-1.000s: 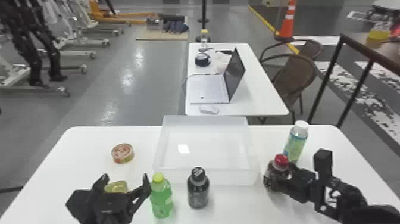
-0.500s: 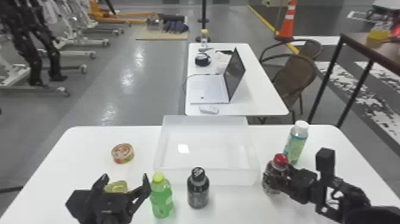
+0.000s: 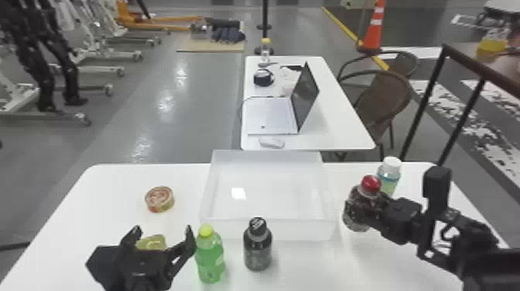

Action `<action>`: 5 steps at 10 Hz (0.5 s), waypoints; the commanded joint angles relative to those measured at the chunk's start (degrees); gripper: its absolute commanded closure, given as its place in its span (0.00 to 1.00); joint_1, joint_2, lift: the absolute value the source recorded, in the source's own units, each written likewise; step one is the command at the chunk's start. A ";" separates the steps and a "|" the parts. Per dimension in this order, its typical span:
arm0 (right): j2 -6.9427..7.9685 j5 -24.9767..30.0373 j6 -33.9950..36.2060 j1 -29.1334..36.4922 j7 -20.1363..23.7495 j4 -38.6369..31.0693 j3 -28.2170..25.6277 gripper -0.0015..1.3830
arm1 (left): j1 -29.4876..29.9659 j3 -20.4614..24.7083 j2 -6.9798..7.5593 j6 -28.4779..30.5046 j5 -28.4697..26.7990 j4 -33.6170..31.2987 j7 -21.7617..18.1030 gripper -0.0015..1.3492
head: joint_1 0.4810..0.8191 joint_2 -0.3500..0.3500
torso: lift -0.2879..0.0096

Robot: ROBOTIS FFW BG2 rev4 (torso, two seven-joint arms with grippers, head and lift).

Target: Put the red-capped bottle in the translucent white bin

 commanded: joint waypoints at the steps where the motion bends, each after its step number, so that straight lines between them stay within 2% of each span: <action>1: -0.36 -1.78 1.44 -1.86 -0.04 -0.91 0.05 0.78 | -0.23 -0.18 0.00 0.03 -0.01 0.18 0.00 0.08 | 0.20 0.50 | 0.63; 3: -1.42 -2.40 1.44 -5.20 -0.65 0.85 0.84 0.78 | -0.58 -0.53 0.00 -0.06 0.26 0.71 0.00 0.08 | 0.20 0.50 | 0.63; 5: -2.03 -3.63 -1.55 -9.77 -0.74 7.09 4.18 0.78 | -0.93 -0.97 0.18 -0.41 0.52 0.97 0.00 0.08 | 0.20 0.50 | 0.63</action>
